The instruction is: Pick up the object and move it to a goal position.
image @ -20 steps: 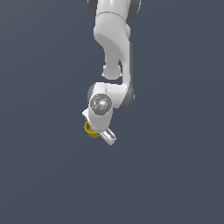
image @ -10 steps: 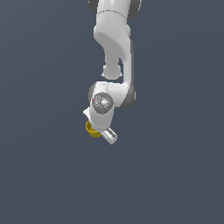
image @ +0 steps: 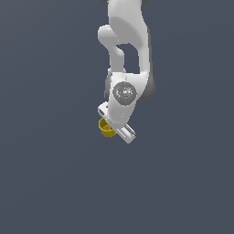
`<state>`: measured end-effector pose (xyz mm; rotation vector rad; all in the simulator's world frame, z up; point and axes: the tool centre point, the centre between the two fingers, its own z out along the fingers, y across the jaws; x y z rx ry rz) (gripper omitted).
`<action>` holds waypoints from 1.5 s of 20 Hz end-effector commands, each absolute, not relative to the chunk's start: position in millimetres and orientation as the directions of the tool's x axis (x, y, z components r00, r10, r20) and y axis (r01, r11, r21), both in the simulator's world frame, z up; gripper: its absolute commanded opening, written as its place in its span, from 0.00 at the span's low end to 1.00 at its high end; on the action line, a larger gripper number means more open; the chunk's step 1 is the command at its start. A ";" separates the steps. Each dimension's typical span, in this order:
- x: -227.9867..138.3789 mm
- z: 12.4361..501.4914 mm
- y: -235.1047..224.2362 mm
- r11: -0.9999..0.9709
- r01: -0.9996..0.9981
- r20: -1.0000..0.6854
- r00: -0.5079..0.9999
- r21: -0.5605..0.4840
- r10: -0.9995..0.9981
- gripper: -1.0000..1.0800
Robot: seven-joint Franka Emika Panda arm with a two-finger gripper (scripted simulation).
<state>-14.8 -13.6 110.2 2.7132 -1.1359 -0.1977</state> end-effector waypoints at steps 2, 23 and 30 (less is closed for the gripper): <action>-24.4 137.6 18.9 -0.688 -0.689 -0.046 0.698 0.226 -0.714 0.00; -84.1 300.0 219.0 -0.688 -0.689 -0.045 0.699 0.227 -0.714 0.00; -91.5 327.9 254.9 -0.688 -0.690 -0.046 0.698 0.226 -0.715 0.00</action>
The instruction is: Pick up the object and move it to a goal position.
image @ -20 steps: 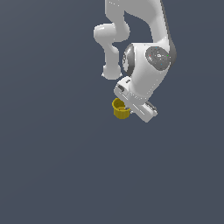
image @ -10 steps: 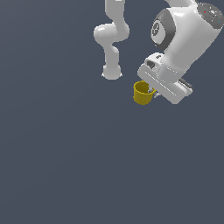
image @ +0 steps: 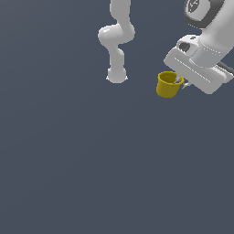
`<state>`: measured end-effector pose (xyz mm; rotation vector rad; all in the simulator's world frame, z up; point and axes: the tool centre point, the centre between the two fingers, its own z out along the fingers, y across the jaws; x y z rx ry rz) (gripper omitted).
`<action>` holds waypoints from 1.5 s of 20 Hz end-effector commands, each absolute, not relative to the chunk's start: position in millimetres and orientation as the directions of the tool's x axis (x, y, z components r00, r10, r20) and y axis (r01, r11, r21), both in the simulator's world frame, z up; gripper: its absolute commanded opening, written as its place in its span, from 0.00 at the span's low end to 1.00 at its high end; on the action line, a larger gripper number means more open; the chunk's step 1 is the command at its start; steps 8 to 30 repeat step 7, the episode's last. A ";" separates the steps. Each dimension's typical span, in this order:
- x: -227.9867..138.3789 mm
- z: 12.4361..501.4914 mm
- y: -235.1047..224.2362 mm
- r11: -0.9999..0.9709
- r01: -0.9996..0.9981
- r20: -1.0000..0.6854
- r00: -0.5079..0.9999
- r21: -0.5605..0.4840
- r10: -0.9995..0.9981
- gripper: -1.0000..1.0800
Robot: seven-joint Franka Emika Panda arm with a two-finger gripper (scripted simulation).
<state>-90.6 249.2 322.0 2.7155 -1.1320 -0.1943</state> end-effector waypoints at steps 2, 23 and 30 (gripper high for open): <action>-92.2 331.4 259.7 -0.688 -0.690 -0.046 0.698 0.226 -0.715 0.00; -91.4 333.0 261.9 -0.688 -0.690 -0.046 0.698 0.225 -0.715 0.00; -91.4 333.0 261.9 -0.688 -0.690 -0.046 0.698 0.225 -0.715 0.00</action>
